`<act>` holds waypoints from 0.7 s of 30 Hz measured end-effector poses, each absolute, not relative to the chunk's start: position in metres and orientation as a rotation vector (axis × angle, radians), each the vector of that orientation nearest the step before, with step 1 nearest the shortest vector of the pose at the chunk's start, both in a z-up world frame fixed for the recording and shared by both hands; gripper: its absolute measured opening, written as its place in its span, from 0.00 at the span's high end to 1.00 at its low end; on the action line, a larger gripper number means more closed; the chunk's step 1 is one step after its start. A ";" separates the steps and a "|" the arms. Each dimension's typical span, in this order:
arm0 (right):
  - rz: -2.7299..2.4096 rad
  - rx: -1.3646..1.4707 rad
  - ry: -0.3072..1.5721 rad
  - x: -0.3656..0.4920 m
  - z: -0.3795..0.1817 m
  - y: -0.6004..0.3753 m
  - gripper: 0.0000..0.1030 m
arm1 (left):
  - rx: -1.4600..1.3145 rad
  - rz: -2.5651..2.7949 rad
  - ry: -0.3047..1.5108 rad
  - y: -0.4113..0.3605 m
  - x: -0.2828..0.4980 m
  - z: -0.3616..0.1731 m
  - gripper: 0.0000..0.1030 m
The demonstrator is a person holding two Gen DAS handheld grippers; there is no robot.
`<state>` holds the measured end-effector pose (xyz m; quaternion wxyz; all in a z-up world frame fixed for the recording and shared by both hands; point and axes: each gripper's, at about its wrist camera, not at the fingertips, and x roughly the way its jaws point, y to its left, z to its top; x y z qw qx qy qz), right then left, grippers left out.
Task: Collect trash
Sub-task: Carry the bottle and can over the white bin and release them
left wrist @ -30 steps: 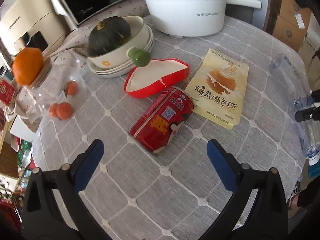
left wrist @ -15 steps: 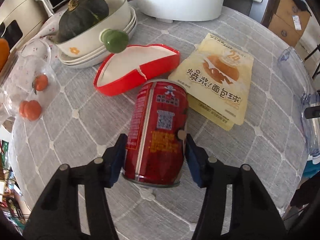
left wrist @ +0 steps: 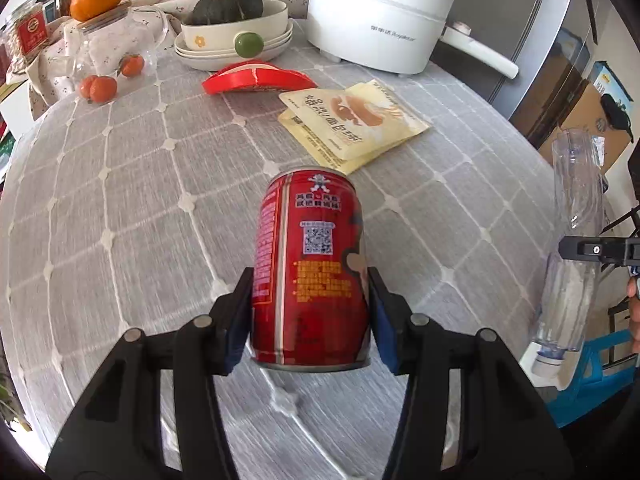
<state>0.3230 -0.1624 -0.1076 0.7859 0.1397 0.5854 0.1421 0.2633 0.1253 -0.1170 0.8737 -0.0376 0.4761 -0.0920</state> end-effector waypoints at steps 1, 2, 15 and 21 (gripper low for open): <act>0.307 0.292 1.254 0.319 -0.105 -0.162 0.36 | -0.079 -0.196 0.993 0.124 0.258 -0.117 0.47; 0.307 0.282 1.244 0.315 -0.101 -0.162 0.36 | -0.069 -0.197 0.987 0.122 0.251 -0.116 0.47; 0.312 0.279 1.156 0.248 -0.079 -0.192 0.36 | -0.117 -0.291 0.886 0.077 0.173 -0.090 0.47; 0.247 0.291 1.107 0.230 -0.072 -0.237 0.36 | -0.081 -0.398 0.868 0.033 0.159 -0.087 0.47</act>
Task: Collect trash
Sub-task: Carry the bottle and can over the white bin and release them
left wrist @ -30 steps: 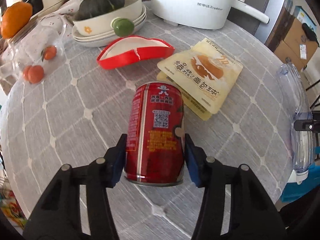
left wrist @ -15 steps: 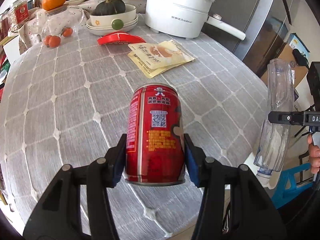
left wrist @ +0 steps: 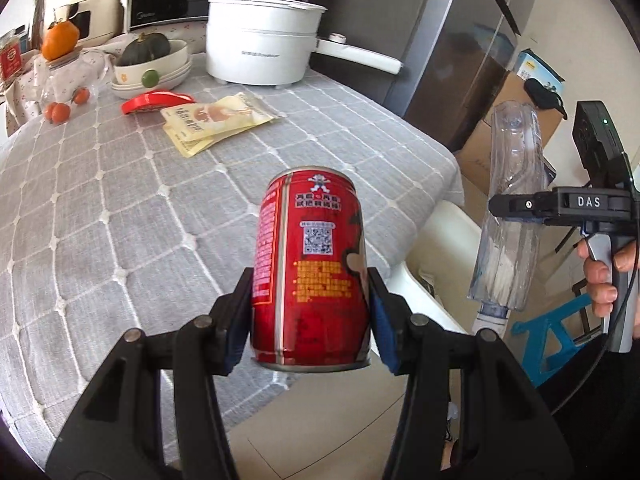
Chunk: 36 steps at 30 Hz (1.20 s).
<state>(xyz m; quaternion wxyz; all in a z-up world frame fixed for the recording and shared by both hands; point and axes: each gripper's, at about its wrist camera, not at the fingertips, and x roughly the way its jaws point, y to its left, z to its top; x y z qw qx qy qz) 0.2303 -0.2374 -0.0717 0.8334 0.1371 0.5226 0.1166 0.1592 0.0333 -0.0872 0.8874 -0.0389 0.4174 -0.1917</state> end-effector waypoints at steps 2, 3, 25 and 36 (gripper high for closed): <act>0.204 0.295 1.098 0.226 -0.072 -0.258 0.36 | -0.075 -0.438 0.871 0.016 0.157 -0.087 0.47; 0.176 0.295 1.096 0.225 -0.073 -0.269 0.36 | -0.074 -0.455 0.876 0.008 0.157 -0.088 0.47; -0.055 0.431 1.252 0.218 -0.125 -0.377 0.25 | 0.034 -0.651 0.957 -0.123 0.155 -0.120 0.47; -0.070 0.431 1.247 0.212 -0.124 -0.391 0.24 | 0.073 -0.678 0.974 -0.155 0.163 -0.137 0.47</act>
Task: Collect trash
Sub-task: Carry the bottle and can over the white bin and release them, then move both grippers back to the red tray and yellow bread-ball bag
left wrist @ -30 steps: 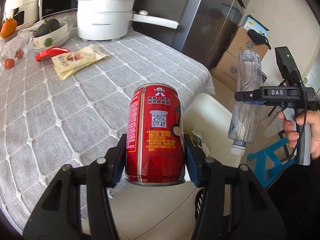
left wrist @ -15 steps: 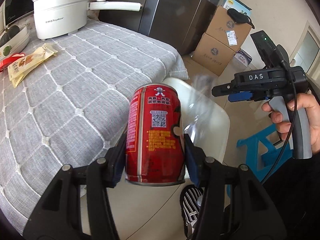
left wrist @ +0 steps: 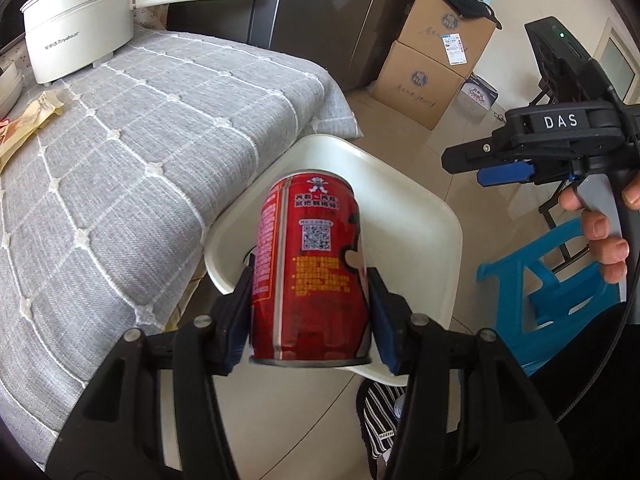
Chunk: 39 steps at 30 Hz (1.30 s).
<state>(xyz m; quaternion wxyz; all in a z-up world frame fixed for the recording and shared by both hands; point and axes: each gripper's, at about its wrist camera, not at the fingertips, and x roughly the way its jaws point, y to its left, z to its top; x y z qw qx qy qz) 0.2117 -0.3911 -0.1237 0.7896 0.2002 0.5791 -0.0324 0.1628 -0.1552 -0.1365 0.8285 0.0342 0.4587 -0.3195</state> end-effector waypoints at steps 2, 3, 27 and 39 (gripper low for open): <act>-0.074 0.434 1.239 0.210 -0.122 -0.393 0.24 | 0.065 -0.671 0.980 -0.156 0.164 -0.137 0.35; -0.077 0.436 1.235 0.210 -0.121 -0.394 0.24 | 0.054 -0.666 0.985 -0.156 0.164 -0.136 0.27; -0.012 0.378 1.221 0.226 -0.107 -0.343 0.24 | -0.014 -0.405 0.960 -0.057 0.167 -0.111 0.01; 0.067 0.286 1.226 0.248 -0.104 -0.262 0.23 | -0.066 -0.241 0.934 0.029 0.163 -0.108 0.01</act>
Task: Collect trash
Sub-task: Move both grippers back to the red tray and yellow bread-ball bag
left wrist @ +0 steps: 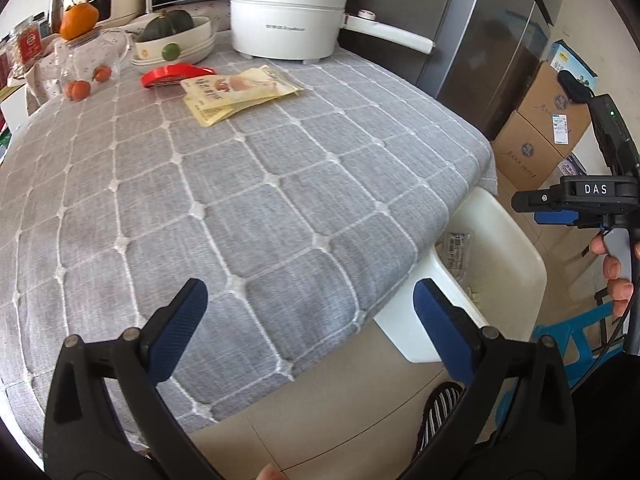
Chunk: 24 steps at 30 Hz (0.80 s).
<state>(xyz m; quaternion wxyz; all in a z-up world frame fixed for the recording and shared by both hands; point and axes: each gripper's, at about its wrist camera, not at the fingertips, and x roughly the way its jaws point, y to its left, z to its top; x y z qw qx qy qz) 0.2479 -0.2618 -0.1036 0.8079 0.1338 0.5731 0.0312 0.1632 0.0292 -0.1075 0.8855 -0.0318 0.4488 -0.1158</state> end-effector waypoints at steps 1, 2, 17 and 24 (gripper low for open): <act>0.072 0.276 1.226 0.250 -0.104 -0.255 0.23 | -0.070 -0.228 0.931 0.037 0.163 -0.107 0.01; 0.077 0.265 1.226 0.252 -0.104 -0.247 0.23 | -0.073 -0.216 0.928 0.044 0.164 -0.107 0.01; 0.162 0.077 1.213 0.302 -0.109 -0.155 0.22 | 0.081 -0.091 0.852 0.125 0.226 -0.089 0.01; 0.194 0.094 1.191 0.345 -0.106 -0.138 0.22 | 0.212 -0.125 0.834 0.144 0.295 -0.084 0.01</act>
